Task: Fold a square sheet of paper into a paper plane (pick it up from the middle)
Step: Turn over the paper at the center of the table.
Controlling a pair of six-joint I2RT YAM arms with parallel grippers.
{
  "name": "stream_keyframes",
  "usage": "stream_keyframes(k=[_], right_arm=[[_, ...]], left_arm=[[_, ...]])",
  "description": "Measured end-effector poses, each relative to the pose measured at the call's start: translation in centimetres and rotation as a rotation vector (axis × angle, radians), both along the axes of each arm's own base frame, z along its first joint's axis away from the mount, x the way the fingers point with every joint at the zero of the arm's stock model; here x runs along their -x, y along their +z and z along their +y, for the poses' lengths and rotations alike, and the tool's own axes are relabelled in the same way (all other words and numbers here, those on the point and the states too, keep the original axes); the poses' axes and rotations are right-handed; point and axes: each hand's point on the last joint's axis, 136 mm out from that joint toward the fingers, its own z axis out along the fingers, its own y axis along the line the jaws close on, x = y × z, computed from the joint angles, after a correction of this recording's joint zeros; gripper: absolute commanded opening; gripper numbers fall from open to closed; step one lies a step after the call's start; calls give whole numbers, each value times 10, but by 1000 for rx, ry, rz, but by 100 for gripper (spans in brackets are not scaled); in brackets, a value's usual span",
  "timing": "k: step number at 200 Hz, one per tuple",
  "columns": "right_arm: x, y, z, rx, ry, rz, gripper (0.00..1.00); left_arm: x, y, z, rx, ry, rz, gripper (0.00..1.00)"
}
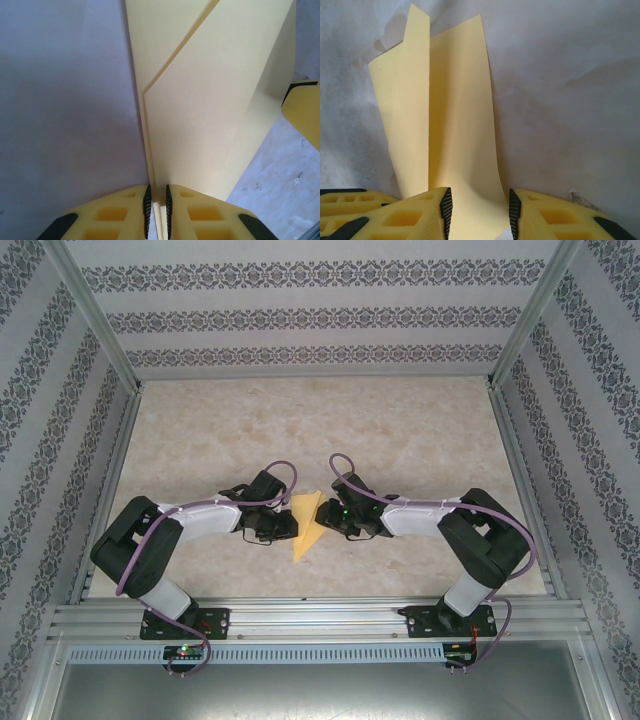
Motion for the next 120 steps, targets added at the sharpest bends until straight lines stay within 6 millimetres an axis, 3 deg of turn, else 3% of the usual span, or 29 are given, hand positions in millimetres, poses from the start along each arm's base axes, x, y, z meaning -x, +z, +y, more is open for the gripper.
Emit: stream_keyframes(k=[68, 120], right_arm=[[-4, 2, 13, -63, 25, 0, 41], [-11, 10, 39, -165, 86, -7, 42]], left_arm=[[0, -1, 2, -12, 2, -2, 15], [-1, -2, 3, -21, 6, -4, 12]])
